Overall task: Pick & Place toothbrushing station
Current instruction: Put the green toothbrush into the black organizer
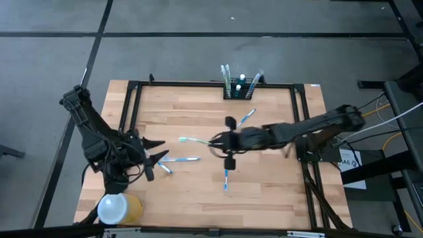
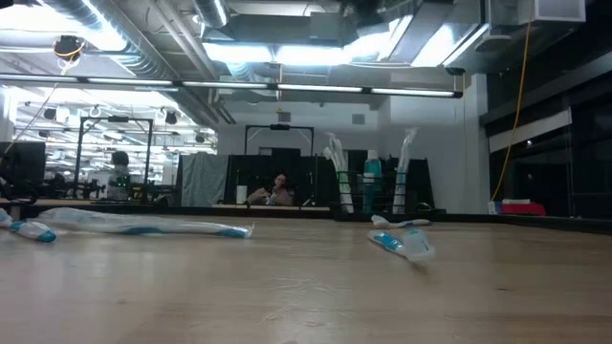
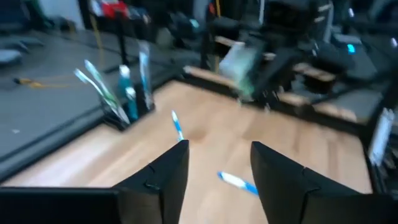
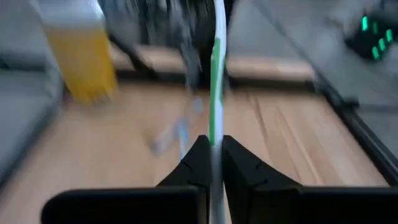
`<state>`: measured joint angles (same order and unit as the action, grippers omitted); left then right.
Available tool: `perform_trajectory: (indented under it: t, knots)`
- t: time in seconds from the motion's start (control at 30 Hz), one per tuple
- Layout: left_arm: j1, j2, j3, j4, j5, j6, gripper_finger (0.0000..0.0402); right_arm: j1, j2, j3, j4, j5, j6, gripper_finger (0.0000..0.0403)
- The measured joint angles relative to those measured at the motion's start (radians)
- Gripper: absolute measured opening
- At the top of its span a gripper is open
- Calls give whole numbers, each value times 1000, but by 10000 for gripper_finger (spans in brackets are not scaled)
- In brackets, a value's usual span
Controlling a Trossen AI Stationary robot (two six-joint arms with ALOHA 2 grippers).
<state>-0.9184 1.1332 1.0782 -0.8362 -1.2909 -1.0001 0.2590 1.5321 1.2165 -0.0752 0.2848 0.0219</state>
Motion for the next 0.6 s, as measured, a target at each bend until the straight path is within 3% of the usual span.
perform_trajectory:
  t: [0.13,0.37,0.5,0.6]
  knots:
    - [35,0,0,88,-94,33,204,-10,-95,-79,195,-58,39,21]
    - [120,25,-18,300,-210,29,261,-3,-82,-106,308,-57,57,21]
    - [165,66,-36,485,-158,124,265,-11,-64,-107,323,-45,44,21]
    - [188,118,-39,685,-150,286,258,-17,-66,-107,333,-45,35,21]
